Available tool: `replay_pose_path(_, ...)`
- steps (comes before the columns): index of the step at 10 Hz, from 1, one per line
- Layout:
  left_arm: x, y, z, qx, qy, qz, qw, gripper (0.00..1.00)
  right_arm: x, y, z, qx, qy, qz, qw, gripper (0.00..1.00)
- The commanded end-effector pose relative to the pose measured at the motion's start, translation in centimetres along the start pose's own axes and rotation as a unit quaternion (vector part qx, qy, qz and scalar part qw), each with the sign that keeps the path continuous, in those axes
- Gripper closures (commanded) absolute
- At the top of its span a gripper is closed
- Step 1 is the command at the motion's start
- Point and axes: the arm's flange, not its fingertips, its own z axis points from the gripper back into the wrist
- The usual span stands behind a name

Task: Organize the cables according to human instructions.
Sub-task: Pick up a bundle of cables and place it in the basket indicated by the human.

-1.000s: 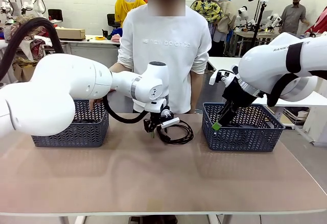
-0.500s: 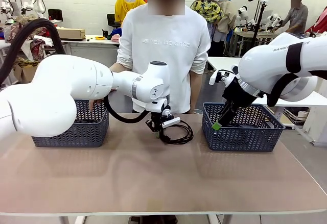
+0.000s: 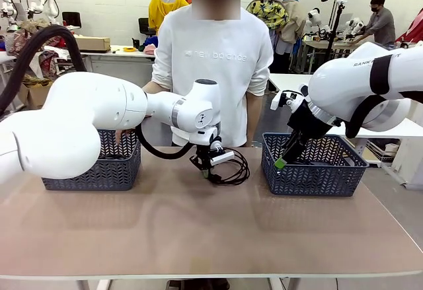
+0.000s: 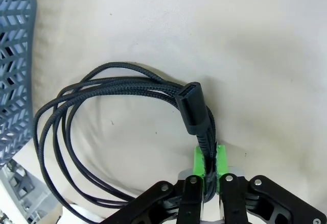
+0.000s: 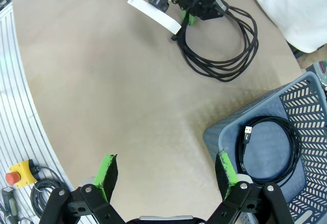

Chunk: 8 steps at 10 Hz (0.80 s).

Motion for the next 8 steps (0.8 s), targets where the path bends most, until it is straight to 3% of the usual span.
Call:
replay_pose_path(1,-0.1,0.5,1.3,-0.008,0.016,0.001,1.000,1.00,0.3,-0.2,0.1,-0.002,0.000,0.000,1.000,0.00)
replay_pose_path(5,0.7,-2.2,6.6,0.008,0.062,0.111,0.992,1.00,0.3,-0.2,0.1,-0.002,0.000,0.000,1.000,0.00)
replay_pose_path(8,0.8,-7.0,11.7,0.018,0.061,0.203,0.977,1.00,0.3,-0.2,0.1,-0.002,0.000,0.000,1.000,0.00)
